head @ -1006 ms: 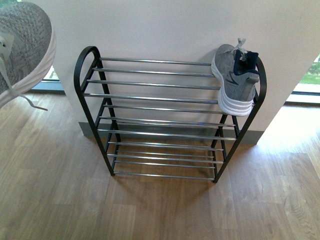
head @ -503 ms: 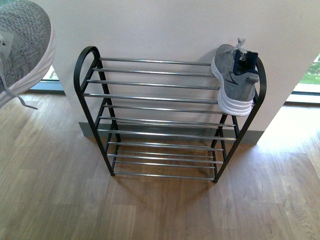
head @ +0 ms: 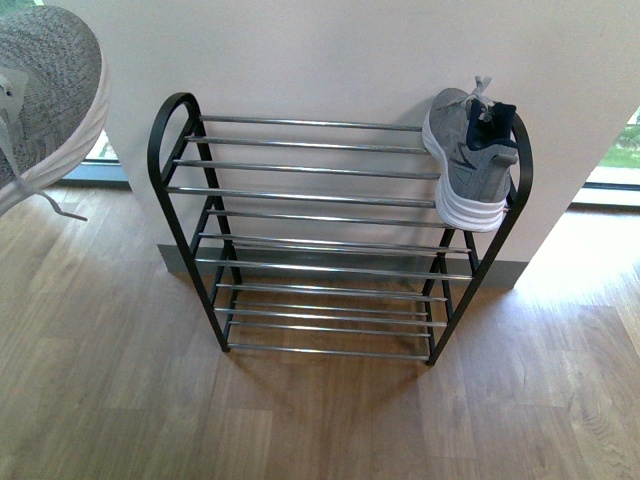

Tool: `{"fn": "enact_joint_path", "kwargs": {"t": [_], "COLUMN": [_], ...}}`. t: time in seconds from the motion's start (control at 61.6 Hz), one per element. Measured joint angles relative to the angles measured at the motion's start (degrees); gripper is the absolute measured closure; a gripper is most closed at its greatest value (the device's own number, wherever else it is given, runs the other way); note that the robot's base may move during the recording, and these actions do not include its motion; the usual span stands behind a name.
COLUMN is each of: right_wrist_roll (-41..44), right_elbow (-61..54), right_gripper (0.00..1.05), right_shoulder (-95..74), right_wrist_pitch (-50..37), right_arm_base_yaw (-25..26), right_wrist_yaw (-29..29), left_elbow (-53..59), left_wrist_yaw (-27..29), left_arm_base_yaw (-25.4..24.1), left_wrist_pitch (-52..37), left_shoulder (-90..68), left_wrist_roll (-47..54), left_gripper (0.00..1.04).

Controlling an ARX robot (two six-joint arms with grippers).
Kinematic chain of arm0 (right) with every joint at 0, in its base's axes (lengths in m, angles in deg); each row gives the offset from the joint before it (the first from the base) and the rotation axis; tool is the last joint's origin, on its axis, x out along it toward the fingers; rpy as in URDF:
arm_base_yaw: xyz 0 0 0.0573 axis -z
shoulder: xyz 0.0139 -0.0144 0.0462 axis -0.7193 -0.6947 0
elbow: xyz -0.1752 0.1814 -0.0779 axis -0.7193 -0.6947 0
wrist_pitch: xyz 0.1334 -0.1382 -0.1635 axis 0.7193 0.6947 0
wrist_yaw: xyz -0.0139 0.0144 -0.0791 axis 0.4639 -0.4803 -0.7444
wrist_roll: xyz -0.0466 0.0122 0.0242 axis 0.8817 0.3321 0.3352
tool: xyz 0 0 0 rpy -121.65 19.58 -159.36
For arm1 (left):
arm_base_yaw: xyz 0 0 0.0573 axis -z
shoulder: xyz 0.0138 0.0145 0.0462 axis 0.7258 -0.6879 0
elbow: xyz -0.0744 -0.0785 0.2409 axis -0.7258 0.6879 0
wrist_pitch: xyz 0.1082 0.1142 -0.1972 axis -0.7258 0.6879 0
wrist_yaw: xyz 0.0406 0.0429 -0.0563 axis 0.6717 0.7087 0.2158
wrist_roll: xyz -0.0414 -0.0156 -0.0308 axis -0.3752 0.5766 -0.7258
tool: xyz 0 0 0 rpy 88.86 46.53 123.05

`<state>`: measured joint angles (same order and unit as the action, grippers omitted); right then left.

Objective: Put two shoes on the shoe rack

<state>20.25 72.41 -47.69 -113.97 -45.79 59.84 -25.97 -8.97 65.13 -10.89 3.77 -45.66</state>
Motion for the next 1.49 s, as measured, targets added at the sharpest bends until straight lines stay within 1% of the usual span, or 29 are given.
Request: {"fn": "enact_joint_path", "kwargs": {"t": [0.568, 0.941, 0.973, 0.99, 1.038, 1.428, 1.46, 1.492], "right_wrist_roll": [0.00, 0.00, 0.00, 0.00, 0.00, 0.00, 0.09, 0.09], "right_elbow": [0.00, 0.00, 0.02, 0.02, 0.02, 0.02, 0.02, 0.02], "right_gripper": [1.03, 1.03, 1.03, 1.03, 1.03, 1.03, 1.00, 0.95], "right_shoulder": [15.32, 20.68, 22.82, 25.27, 28.00, 30.16, 30.18, 30.18], "right_wrist_pitch": [14.69, 20.09, 23.02, 26.51, 29.07, 29.83, 29.81, 29.81], "right_arm_base_yaw": [0.00, 0.00, 0.00, 0.00, 0.00, 0.00, 0.00, 0.00], "right_wrist_yaw": [0.02, 0.02, -0.04, 0.13, 0.00, 0.02, 0.02, 0.02], "left_elbow": [0.00, 0.00, 0.00, 0.00, 0.00, 0.00, 0.00, 0.00], "left_wrist_yaw": [0.02, 0.04, 0.02, 0.02, 0.02, 0.02, 0.02, 0.02], "left_arm_base_yaw": [0.00, 0.00, 0.00, 0.00, 0.00, 0.00, 0.00, 0.00], "left_wrist_pitch": [0.00, 0.00, 0.00, 0.02, 0.02, 0.02, 0.00, 0.02], "left_shoulder": [0.00, 0.00, 0.00, 0.00, 0.00, 0.02, 0.02, 0.02], "left_wrist_roll": [-0.02, -0.02, -0.02, -0.02, -0.02, -0.02, -0.02, -0.02], "left_gripper": [1.03, 1.03, 1.03, 1.03, 1.03, 1.03, 1.03, 1.03]}}
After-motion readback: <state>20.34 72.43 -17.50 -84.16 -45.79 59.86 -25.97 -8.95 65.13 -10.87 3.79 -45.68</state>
